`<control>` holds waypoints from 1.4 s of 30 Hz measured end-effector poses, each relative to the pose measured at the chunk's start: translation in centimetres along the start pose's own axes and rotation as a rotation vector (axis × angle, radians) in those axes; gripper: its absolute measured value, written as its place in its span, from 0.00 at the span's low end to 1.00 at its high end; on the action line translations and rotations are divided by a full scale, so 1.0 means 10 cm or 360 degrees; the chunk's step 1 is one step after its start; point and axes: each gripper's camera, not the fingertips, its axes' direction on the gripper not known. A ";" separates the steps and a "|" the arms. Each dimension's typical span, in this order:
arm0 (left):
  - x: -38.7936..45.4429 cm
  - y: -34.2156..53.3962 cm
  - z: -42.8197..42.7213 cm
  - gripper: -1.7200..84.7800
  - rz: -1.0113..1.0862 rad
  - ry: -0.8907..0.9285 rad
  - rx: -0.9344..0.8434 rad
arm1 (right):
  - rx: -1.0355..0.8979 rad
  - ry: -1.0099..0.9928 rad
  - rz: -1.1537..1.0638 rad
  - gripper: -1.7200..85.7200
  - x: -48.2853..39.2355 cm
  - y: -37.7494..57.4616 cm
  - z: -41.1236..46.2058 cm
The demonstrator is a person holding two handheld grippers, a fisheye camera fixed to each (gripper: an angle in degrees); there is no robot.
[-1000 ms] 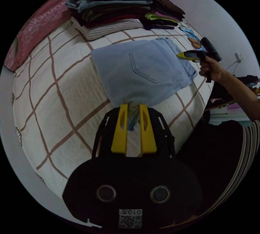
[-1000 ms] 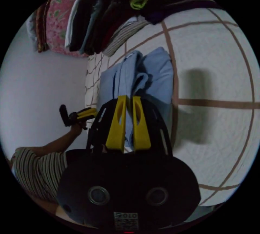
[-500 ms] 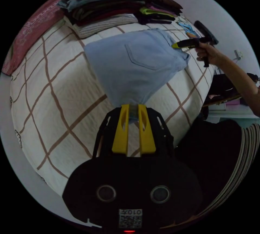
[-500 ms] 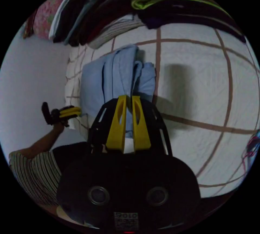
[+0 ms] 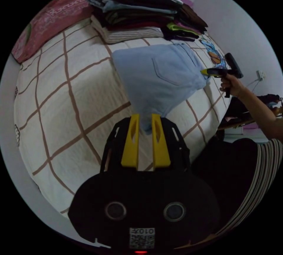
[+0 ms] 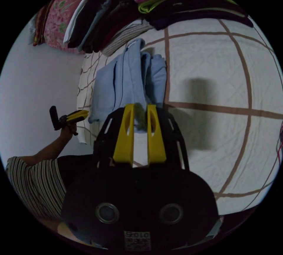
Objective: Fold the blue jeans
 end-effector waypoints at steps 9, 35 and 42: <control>-0.08 0.13 0.00 0.09 0.0115 -0.0023 -0.0066 | -0.0076 -0.0105 0.0130 0.08 0.09 -0.02 -0.11; -1.06 0.46 0.13 0.11 -0.0363 0.0361 -0.0127 | 0.0049 -0.0022 0.0191 0.12 0.37 -0.16 0.39; -1.23 0.49 -0.11 0.06 -0.0339 0.0490 -0.0110 | -0.0049 0.0036 0.0164 0.10 0.19 -0.37 0.25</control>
